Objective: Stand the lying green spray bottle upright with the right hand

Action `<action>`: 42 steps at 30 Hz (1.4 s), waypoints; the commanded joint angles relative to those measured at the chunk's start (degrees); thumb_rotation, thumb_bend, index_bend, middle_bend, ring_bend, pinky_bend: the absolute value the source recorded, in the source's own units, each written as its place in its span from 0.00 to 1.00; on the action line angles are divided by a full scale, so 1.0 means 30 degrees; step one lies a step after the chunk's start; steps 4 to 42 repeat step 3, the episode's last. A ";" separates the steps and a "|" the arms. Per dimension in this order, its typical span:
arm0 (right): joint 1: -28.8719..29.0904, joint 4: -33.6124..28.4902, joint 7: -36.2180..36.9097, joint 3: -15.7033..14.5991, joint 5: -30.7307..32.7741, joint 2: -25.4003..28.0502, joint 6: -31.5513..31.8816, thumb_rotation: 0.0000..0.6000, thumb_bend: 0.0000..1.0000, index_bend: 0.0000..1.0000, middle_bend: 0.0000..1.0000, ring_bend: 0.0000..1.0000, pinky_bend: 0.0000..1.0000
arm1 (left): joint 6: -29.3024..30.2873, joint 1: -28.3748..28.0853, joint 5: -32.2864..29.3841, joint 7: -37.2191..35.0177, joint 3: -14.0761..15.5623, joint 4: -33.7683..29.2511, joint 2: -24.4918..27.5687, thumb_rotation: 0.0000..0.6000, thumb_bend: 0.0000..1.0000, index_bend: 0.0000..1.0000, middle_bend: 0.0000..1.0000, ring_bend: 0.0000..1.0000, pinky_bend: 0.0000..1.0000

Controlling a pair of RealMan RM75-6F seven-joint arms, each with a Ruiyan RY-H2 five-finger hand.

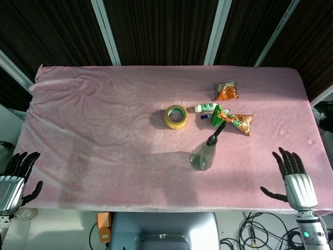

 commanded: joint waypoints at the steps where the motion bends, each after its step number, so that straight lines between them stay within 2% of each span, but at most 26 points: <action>1: -0.0956 -0.1592 -0.1830 0.0136 0.1026 0.0905 -0.0118 1.00 0.22 0.00 0.00 0.00 0.00 | -0.0009 0.0015 -0.0031 0.0207 -0.0002 -0.0100 -0.0031 1.00 0.42 0.04 0.09 0.00 0.04; 42: -0.0943 -0.1691 -0.1777 0.0215 0.1037 0.1067 -0.0393 1.00 0.22 0.00 0.00 0.00 0.00 | 0.0037 0.0060 0.0021 0.0349 0.0042 -0.0131 -0.0052 1.00 0.42 0.04 0.09 0.00 0.04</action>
